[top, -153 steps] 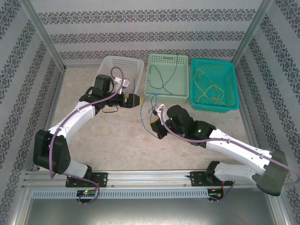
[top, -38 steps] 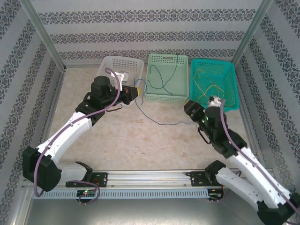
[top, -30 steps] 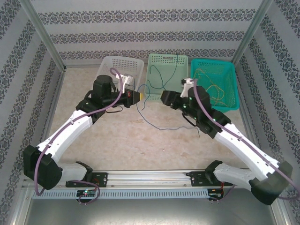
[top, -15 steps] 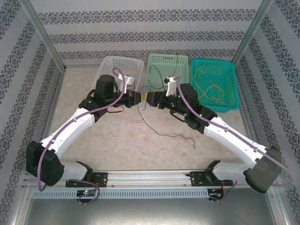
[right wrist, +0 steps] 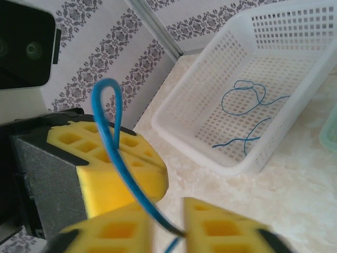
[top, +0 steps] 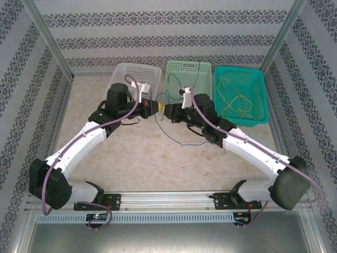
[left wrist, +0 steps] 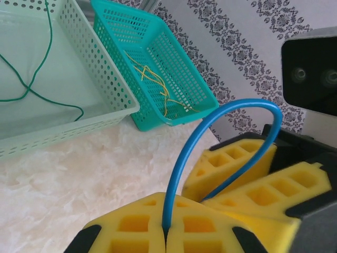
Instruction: Untangle the cables
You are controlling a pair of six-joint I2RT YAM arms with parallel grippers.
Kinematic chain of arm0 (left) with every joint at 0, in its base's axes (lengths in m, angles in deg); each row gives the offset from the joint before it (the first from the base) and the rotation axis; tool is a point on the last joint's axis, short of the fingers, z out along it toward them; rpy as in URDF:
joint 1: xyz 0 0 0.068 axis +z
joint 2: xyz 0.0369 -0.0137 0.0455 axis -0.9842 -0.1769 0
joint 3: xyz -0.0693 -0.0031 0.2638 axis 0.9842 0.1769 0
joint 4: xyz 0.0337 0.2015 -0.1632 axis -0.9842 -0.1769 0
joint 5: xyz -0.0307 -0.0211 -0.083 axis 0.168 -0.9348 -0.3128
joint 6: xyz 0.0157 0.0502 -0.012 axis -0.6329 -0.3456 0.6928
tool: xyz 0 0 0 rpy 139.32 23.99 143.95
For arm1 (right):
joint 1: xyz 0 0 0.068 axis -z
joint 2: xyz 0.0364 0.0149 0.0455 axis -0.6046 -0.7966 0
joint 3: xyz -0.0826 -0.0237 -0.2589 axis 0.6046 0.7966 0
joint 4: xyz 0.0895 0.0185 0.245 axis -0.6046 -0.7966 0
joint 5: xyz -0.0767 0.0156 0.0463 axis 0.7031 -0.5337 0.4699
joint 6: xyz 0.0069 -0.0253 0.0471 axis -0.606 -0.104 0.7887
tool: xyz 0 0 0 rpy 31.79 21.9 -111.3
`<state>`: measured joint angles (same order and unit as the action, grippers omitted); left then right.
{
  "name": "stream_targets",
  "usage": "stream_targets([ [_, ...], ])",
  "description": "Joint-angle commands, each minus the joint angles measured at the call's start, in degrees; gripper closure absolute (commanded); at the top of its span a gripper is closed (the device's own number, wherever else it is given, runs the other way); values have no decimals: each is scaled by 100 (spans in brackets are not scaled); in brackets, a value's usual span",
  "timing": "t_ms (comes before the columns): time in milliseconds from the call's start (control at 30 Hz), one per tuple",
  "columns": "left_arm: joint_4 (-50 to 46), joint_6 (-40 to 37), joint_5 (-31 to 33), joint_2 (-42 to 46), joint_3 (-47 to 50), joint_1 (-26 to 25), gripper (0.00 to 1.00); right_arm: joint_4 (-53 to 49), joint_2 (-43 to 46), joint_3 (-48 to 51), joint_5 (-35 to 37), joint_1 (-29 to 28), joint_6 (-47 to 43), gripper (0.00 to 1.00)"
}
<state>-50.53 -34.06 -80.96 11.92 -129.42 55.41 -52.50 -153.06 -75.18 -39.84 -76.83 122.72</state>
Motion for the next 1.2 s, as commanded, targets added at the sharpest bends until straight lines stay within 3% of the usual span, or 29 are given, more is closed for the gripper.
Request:
stream_targets([
  [0, 120, -59, 173, 183, -25, -64, 100, -212, 60, 45, -1, 20, -78, 98],
  [200, -660, -641, 315, 150, -290, -61, 100, -2454, 20, -891, 780, 52, -1266, 100],
  [367, -1640, -1319, 324, 42, -542, -56, 100, -4655, -327, -2357, 2220, -16, -3009, 100],
  [567, -2972, -2137, 210, -270, -1163, -56, 100, -6218, -976, -3610, 4158, -349, -5275, 100],
  [667, -3231, -2341, 83, -375, -1353, -62, 100, -6223, -1259, -3613, 5462, -579, -6335, 100],
  [767, -3388, -2466, 87, -420, -1453, -60, 100, -5852, -1325, -3570, 6120, -556, -6968, 100],
  [967, -3914, -2772, -11, -553, -1615, -63, 100, -3594, -749, -2793, 6667, -578, -9056, 100],
  [1167, -3835, -2740, -261, -610, -1613, -59, 100, -3050, -550, -2485, 6457, -885, -9899, 100],
])
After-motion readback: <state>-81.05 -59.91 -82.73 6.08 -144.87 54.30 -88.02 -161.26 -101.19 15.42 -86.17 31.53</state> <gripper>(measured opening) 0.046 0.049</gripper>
